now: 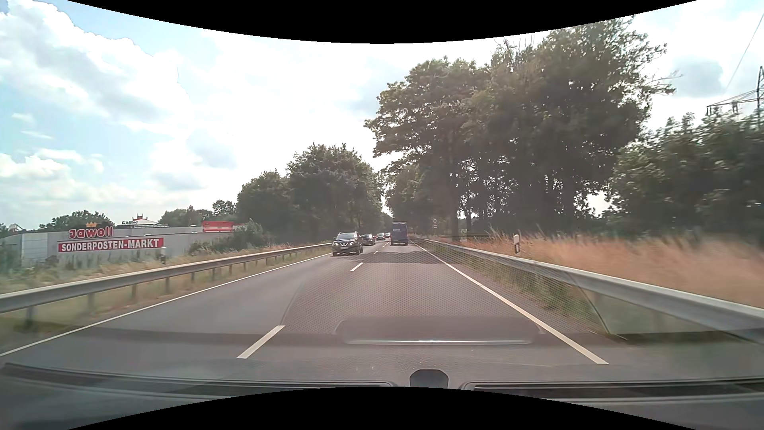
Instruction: Follow the waypoints while adhering to traffic rules and regulations
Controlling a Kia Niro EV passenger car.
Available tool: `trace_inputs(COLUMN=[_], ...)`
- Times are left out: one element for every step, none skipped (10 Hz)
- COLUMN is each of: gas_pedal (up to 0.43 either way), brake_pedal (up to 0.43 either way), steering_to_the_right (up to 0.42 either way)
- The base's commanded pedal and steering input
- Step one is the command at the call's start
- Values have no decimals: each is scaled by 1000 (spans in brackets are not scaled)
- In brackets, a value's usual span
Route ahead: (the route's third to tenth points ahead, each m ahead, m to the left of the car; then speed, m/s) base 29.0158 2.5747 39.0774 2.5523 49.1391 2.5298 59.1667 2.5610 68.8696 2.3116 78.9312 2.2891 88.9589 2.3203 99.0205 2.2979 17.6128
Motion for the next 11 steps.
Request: trace_inputs(gas_pedal=[110, 110, 110, 110, 110, 110, 110, 110, 110, 110, 110], brake_pedal=[0, 0, 0, 0, 0, 0, 0, 0, 0, 0, 0], steering_to_the_right=[-1, -1, -1, -1, -1, -1, -1, -1, -1, -1, -1])
